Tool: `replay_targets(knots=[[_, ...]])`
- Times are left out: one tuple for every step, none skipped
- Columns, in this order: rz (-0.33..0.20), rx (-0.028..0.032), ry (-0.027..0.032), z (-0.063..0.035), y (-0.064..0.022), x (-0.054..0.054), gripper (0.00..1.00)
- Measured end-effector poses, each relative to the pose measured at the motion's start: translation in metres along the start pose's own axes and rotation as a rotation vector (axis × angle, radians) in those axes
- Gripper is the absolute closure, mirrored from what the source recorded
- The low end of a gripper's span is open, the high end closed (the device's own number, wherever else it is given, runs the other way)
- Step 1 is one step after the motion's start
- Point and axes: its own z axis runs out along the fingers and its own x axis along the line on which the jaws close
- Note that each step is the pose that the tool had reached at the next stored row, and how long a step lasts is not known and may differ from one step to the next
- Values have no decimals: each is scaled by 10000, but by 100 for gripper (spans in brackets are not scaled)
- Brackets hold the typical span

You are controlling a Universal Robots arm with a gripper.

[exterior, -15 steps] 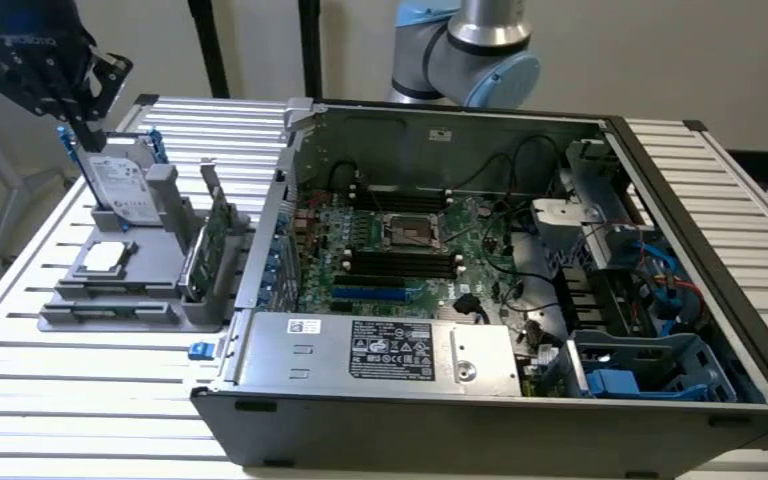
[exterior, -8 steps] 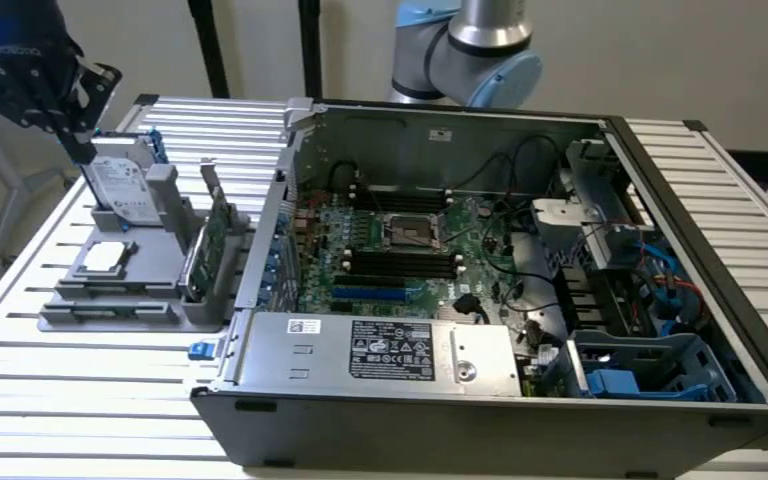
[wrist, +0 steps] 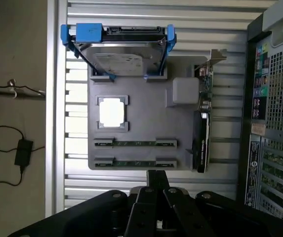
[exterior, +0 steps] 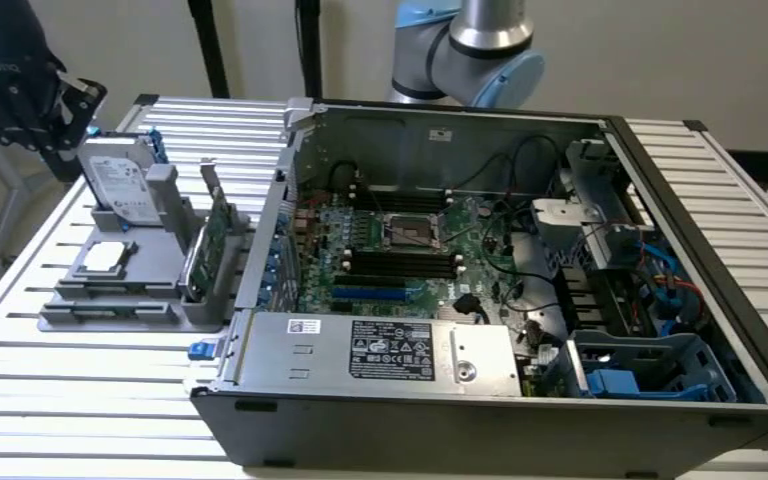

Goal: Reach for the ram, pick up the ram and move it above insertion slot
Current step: 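Reach for the ram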

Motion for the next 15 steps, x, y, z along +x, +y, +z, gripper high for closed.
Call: replay_targets(knots=[[-3, 0, 1, -1, -27, 1, 89], [-9, 0, 1, -2, -53, 2, 89], [-14, 0, 1, -2, -78, 3, 89], [-19, 0, 2, -2, -103, 3, 89], [-25, 1, 3, -2, -124, 4, 89], [-33, 1, 6, -1, -146, 5, 89], [-39, 1, 9, 0, -165, 5, 89], [-48, 0, 14, 2, -187, 5, 89], [-58, 0, 19, 4, -205, 6, 89], [-69, 1, 26, 7, -223, 6, 89], [-81, 0, 32, 11, -239, 7, 89], [-96, 0, 34, 17, -251, 7, 89], [-111, -1, 34, 24, -258, 7, 89], [-120, 0, 36, 31, -263, 8, 89], [-130, 0, 36, 38, -267, 10, 89]])
